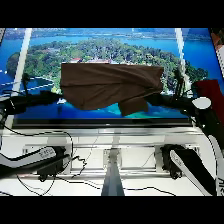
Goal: Fold the clothes and pants, and hang the long-sleeved shirts on hangers.
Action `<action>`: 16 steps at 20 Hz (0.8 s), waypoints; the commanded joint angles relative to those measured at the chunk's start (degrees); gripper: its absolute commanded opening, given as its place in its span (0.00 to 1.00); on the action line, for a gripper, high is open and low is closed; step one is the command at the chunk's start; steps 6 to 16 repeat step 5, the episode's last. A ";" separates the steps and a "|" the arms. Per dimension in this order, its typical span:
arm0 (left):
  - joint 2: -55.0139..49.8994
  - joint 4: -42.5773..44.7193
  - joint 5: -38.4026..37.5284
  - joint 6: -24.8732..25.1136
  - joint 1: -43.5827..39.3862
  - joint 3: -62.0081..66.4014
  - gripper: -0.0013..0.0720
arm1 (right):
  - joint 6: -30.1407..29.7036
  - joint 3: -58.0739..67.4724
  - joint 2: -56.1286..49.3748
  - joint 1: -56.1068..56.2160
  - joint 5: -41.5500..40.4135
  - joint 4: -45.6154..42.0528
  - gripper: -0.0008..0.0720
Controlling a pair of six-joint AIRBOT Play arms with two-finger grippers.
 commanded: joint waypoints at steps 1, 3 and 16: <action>0.04 -18.10 2.69 1.70 -1.31 3.52 0.04 | 6.08 2.27 2.27 0.04 -11.74 0.94 0.02; 0.02 -23.82 13.33 0.96 -4.24 3.52 0.04 | 9.92 3.41 0.26 0.04 -22.25 3.54 0.02; 0.02 -29.86 23.47 0.90 -8.57 3.54 0.04 | 11.65 5.92 -3.63 0.04 -28.26 5.38 0.02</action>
